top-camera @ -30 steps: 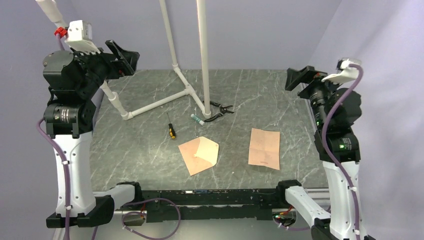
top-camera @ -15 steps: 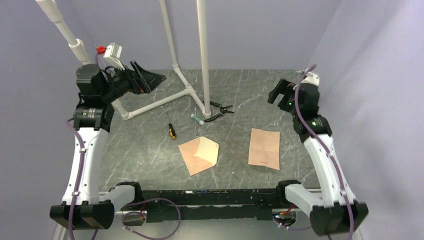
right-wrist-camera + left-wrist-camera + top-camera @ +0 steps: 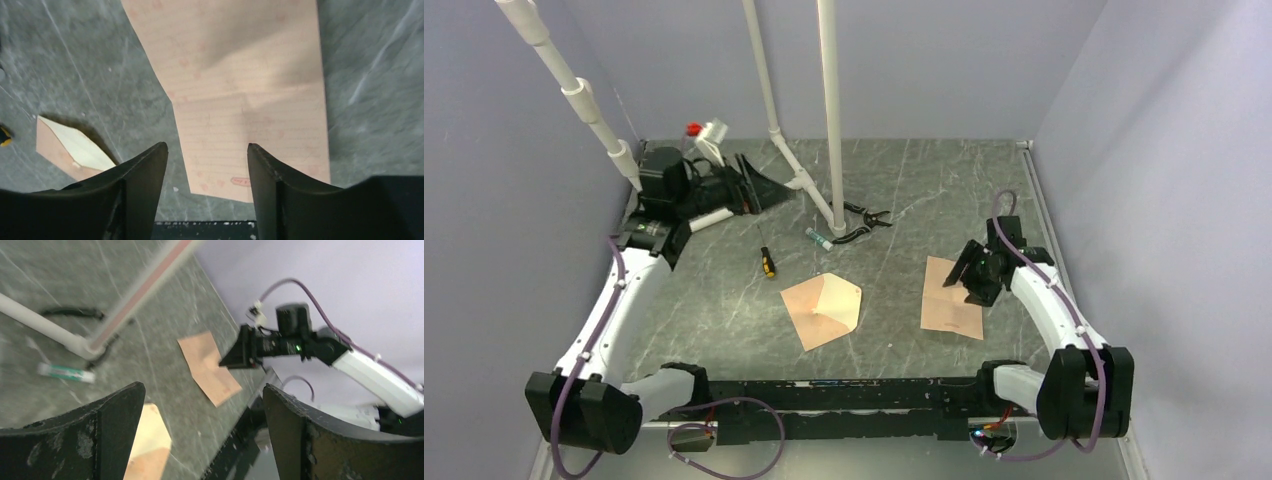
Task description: Place the letter into the envelope and seal it
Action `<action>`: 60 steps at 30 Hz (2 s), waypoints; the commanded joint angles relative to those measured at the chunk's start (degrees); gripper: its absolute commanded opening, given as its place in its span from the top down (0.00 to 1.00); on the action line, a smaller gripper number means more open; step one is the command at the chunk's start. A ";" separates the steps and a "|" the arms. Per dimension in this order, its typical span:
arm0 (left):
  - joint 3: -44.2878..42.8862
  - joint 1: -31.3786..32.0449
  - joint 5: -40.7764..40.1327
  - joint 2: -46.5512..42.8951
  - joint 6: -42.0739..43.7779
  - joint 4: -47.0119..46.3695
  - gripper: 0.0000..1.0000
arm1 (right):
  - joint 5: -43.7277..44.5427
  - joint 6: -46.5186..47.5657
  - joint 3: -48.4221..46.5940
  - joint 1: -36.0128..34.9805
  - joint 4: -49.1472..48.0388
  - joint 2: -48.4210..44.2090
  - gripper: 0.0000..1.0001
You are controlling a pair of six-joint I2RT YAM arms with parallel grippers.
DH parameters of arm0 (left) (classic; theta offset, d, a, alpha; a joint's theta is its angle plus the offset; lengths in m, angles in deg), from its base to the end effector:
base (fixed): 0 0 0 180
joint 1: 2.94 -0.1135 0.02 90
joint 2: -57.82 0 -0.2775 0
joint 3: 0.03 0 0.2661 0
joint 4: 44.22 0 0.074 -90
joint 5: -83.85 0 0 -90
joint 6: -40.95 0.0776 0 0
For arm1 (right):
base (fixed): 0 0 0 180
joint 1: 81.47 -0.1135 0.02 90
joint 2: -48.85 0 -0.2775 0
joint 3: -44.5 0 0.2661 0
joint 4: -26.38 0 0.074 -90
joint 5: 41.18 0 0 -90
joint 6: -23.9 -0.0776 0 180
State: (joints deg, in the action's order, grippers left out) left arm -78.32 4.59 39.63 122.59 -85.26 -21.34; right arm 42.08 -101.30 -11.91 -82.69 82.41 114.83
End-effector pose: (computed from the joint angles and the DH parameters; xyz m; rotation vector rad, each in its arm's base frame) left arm 0.2771 -0.0927 0.4059 0.1733 1.8428 -1.2336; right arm 0.2316 0.0140 0.1852 0.7711 2.6436 0.3401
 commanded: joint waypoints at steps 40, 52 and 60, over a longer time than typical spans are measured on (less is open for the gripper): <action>-18.47 44.20 -23.88 51.05 5.36 6.10 0.12 | 17.90 -7.36 -2.47 -9.54 2.72 11.15 0.19; -23.80 45.47 -21.48 56.33 6.33 8.68 0.21 | 9.31 -6.43 2.63 -4.81 -2.39 15.78 0.19; -32.41 45.37 -13.10 64.10 3.28 20.30 0.24 | 7.01 -6.32 3.56 -3.50 -3.46 17.03 0.22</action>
State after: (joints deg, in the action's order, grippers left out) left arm -105.47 49.86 20.96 182.54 -80.25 -8.71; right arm 52.02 -107.56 -9.79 -86.84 82.28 130.28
